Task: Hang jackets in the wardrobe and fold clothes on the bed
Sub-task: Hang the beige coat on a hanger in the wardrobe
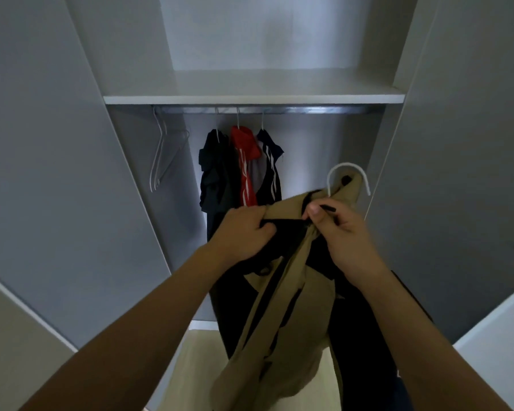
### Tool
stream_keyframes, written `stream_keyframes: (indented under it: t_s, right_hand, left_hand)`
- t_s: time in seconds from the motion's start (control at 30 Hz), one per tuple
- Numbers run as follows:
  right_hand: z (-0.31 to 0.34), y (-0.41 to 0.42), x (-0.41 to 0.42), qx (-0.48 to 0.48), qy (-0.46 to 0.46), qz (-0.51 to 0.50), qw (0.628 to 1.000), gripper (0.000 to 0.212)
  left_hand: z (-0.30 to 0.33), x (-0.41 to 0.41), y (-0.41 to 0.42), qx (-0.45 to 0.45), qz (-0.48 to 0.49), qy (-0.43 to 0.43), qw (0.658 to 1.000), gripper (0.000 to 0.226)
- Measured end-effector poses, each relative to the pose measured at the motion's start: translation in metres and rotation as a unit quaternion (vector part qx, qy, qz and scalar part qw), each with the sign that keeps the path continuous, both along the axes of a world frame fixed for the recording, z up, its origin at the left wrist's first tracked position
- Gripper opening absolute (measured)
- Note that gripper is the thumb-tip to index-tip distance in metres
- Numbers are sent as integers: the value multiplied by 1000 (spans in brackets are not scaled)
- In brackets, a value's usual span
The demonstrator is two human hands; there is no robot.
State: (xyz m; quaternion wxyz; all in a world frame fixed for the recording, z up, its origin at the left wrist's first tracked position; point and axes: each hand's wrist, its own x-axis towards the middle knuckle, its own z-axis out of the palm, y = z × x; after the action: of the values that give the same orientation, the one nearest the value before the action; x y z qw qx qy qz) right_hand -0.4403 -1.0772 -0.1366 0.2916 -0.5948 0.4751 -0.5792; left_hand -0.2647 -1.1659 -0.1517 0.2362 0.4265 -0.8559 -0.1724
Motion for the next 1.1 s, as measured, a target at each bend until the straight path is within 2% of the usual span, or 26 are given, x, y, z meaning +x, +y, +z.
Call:
stream_keyframes:
  t_s: [0.07, 0.17, 0.3, 0.4, 0.6, 0.67, 0.73, 0.93, 1.03, 1.1]
  right_hand:
    - [0, -6, -7, 42, 50, -18, 998, 31]
    - [2, -13, -25, 96, 172, -102, 975, 22]
    - [6, -14, -31, 76, 270, -180, 943, 10]
    - [8, -14, -31, 72, 321, -194, 924, 12]
    - [28, -19, -16, -10, 386, -203, 900, 11]
    - [38, -25, -14, -3, 396, -204, 895, 13]
    - [50, -32, -15, 11, 405, -194, 893, 12]
    - [83, -48, -25, 46, 425, -91, 900, 13]
    - [89, -55, -22, 35, 450, -77, 889, 13]
    - [88, -55, -19, 22, 430, -58, 901, 10]
  left_hand:
    - [-9, -2, -2, -23, 11, 31, 999, 30]
    - [-20, -4, -4, -120, 54, 7, 991, 30]
    - [-20, -12, -7, -175, 97, -28, 979, 24]
    - [-13, -10, -13, -210, 102, -62, 970, 20]
    - [-1, -6, -28, -233, 128, -57, 962, 21]
    - [2, -3, -31, -269, 127, -81, 951, 19]
    - [6, 1, -35, -301, 124, -126, 937, 26]
    - [15, 6, -40, -352, 103, -171, 914, 32]
    - [21, 10, -50, -340, 83, -194, 917, 22]
    - [25, 14, -58, -323, 60, -200, 923, 24]
